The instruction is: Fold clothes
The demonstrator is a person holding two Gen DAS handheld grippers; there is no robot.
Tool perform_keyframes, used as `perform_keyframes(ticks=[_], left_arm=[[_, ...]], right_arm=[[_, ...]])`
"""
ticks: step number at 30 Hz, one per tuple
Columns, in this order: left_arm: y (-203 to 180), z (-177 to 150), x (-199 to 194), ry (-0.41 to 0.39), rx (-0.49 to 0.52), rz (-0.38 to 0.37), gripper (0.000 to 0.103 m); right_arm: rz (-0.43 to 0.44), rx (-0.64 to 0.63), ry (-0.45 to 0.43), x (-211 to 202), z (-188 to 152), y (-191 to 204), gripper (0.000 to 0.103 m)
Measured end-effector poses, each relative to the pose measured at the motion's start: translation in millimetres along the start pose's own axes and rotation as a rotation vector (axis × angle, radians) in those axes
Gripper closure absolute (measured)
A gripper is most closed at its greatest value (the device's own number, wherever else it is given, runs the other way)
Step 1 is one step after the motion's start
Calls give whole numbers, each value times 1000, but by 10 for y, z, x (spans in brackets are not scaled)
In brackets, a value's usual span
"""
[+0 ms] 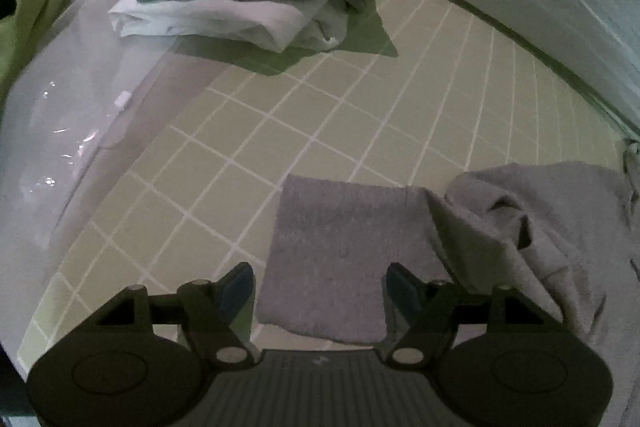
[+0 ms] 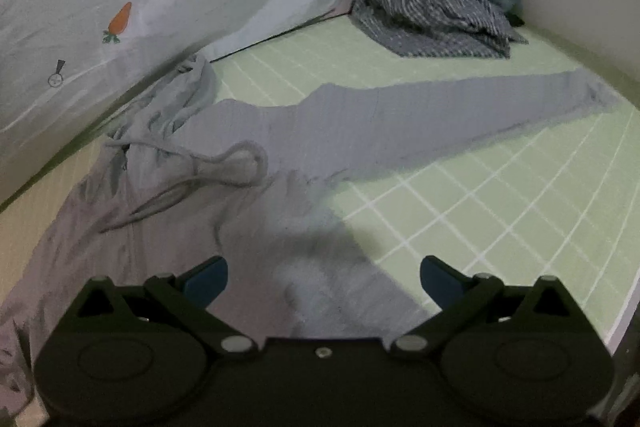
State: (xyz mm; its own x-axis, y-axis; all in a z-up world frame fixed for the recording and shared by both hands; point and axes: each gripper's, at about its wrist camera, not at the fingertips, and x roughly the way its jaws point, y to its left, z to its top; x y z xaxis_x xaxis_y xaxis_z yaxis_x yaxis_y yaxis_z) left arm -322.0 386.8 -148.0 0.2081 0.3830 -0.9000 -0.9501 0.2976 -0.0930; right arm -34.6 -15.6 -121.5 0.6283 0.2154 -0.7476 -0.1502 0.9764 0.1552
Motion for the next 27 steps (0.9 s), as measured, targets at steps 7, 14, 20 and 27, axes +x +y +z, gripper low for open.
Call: perform_keyframes(ticks=[7,14,20,27], left_arm=[[-133,-33,18,-37,58,3,38],[-217,14,-110,-31,16,-113,90],[-771,13,-562,-144,33,-198,91],[-2107,-326,-1039,-178,202,-422,91]], right_arm=[[12,-30,11,-48,-104,177,0],[10,-41,9,-107,-87,86,0],[27,-33,3,26,139,-171,0],[69,-26,-14,115,494,-649,0]])
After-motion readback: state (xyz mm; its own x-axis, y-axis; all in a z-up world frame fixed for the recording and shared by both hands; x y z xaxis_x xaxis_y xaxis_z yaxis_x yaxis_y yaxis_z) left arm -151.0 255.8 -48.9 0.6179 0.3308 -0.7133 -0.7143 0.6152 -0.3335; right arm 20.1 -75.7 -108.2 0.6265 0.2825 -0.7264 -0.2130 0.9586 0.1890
